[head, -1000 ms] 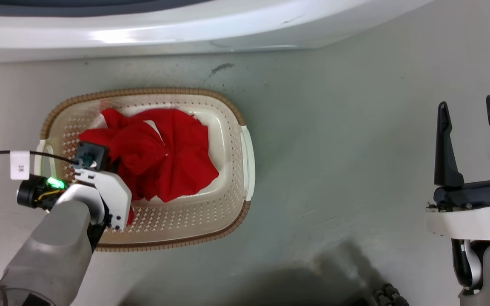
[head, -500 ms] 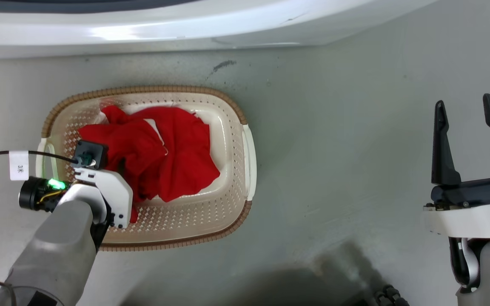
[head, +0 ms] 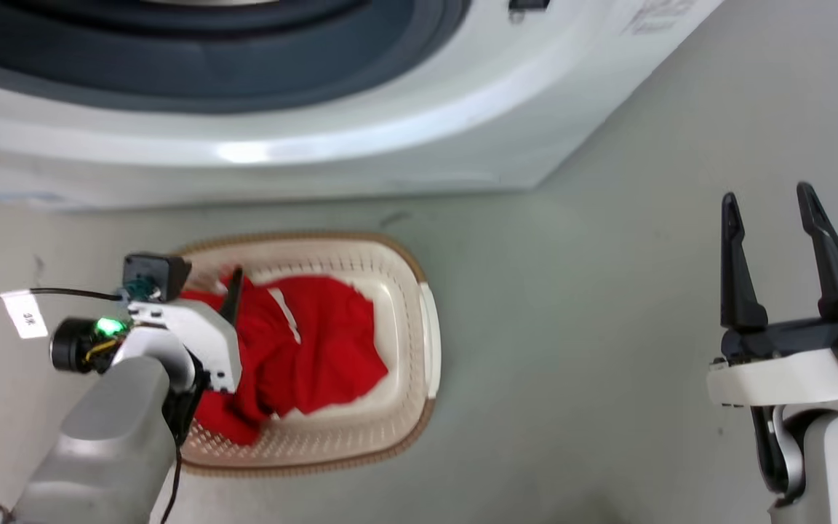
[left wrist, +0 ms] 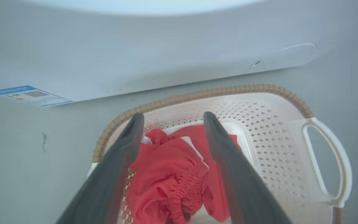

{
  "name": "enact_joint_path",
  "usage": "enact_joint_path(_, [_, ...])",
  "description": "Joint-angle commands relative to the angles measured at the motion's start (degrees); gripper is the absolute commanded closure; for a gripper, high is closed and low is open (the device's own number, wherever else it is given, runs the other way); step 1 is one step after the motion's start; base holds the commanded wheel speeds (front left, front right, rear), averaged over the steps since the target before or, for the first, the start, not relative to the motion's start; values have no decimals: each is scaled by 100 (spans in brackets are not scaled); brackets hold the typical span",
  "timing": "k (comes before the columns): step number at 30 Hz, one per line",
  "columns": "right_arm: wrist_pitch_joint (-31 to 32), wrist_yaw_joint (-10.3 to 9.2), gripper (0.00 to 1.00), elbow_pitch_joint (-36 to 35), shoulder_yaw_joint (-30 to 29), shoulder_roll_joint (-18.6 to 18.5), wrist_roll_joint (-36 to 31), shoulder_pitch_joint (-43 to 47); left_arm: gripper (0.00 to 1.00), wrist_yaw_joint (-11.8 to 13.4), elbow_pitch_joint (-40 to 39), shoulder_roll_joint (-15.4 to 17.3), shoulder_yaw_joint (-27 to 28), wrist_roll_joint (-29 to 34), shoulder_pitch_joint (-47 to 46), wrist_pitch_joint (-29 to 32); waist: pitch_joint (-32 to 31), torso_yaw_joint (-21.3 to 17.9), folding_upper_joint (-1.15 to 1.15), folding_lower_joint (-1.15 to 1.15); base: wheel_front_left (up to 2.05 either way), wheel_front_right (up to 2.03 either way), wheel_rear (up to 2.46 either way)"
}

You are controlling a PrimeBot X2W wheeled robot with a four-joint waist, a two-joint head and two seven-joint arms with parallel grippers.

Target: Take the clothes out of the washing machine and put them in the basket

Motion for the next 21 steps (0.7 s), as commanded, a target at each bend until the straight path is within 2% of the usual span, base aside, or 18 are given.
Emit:
enact_joint_path(1, [-11, -5, 0, 64, -36, -2, 12, 123, 0, 106, -305, 98, 160, 100, 221, -19, -605, 141, 0, 0, 0, 0, 0])
enact_joint_path(6, [-11, -5, 0, 173, -140, -3, -19, 285, 0, 391, -1709, 292, 940, 529, 732, -20, -1175, 291, 0, 0, 0, 0, 0])
enact_joint_path(9, [-11, -5, 0, 220, -177, -3, -30, 388, 0, 523, -2511, 283, 1417, 854, 1150, -22, -1475, 368, 0, 0, 0, 0, 0])
enact_joint_path(15, [-11, -5, 0, 254, -208, -2, 14, 570, 0, 647, -4070, 77, 2373, 1486, 2117, -22, -2015, 466, 0, 0, 0, 0, 0])
enact_joint_path(21, [-11, -5, 0, 273, -134, -4, 68, 732, 0, 677, -5069, -200, 3045, 2023, 2988, -23, -2404, 482, 0, 0, 0, 0, 0])
